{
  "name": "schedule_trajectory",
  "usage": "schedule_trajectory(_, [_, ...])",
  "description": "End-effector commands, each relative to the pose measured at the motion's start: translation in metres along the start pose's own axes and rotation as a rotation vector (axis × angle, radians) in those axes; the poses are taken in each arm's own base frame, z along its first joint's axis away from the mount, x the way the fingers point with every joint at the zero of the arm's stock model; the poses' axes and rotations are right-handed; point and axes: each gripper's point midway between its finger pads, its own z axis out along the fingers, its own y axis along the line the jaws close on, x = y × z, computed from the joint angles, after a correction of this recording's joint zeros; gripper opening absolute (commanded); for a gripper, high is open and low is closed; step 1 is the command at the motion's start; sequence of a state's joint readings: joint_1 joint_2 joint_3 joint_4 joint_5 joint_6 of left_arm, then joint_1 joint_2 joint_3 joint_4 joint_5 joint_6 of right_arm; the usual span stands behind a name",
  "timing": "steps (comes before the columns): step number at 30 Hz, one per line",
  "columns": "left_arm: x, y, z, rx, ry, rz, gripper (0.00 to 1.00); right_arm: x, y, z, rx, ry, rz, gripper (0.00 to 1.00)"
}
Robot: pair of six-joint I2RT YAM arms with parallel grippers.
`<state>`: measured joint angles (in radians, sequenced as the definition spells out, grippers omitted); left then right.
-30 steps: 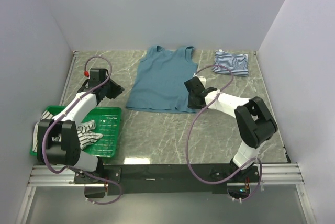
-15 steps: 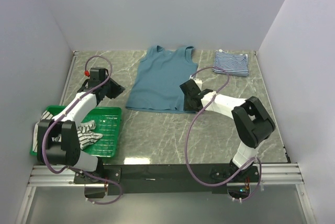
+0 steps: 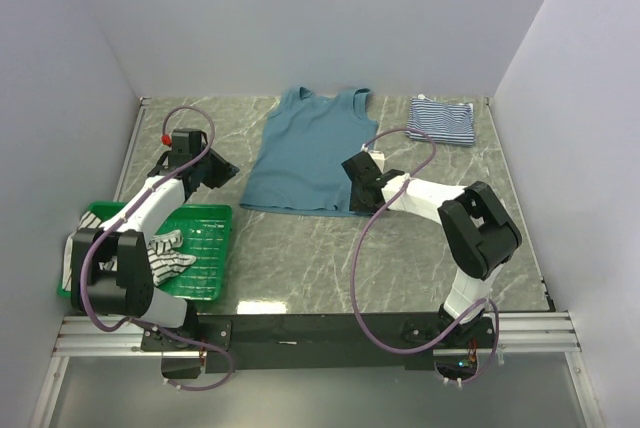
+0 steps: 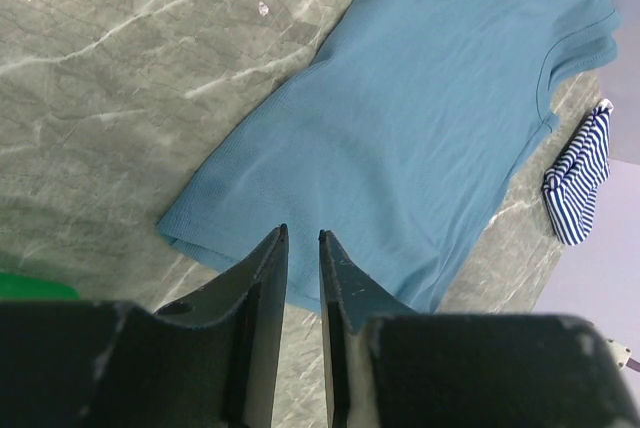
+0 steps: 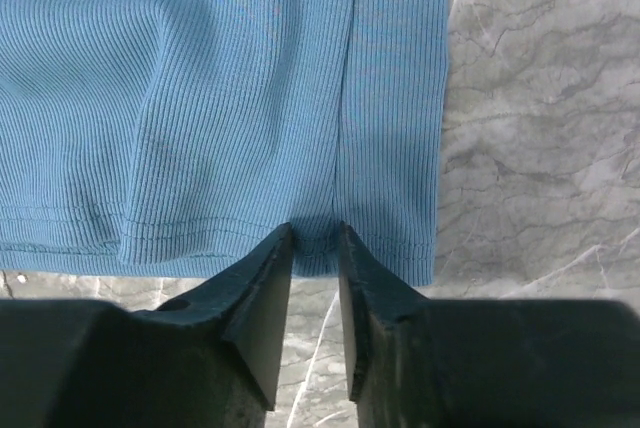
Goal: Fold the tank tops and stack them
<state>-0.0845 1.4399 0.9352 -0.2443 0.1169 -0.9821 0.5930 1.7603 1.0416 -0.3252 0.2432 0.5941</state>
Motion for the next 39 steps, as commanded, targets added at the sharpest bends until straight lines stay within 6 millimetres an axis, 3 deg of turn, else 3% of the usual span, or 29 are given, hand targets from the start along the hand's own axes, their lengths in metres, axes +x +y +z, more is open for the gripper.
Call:
schedule_trajectory(1, [-0.002,-0.010,-0.004,0.050,-0.011,0.027,0.24,-0.007,0.003,0.004,0.001,-0.025,0.023,0.31])
schedule_trajectory(8, [-0.001,-0.007,-0.004,0.042,-0.009,0.029,0.24,-0.005,0.001,0.005,-0.005,-0.017,0.026,0.26])
schedule_trajectory(13, [0.000,-0.006,-0.003,0.039,-0.009,0.028,0.24,-0.010,-0.001,0.002,-0.005,-0.027,0.035,0.07])
schedule_trajectory(16, [0.000,-0.007,-0.004,0.041,-0.008,0.029,0.24,-0.017,0.000,-0.005,-0.010,-0.041,0.038,0.00])
schedule_trajectory(30, [0.009,0.006,0.002,0.005,0.017,0.021,0.26,-0.084,-0.004,-0.100,-0.103,-0.248,0.122,0.00])
schedule_trajectory(35, [0.015,0.014,0.010,-0.026,0.041,0.027,0.27,-0.095,-0.039,-0.119,-0.112,-0.321,0.226,0.00])
schedule_trajectory(36, [0.016,0.015,0.012,-0.032,0.046,0.030,0.27,-0.097,-0.056,-0.116,-0.094,-0.325,0.267,0.00])
schedule_trajectory(38, [0.024,0.019,0.018,-0.052,0.071,0.039,0.27,-0.086,-0.077,-0.104,-0.072,-0.311,0.300,0.00])
schedule_trajectory(39, [0.025,0.017,0.020,-0.054,0.075,0.046,0.27,-0.075,-0.099,-0.091,-0.034,-0.277,0.334,0.00])
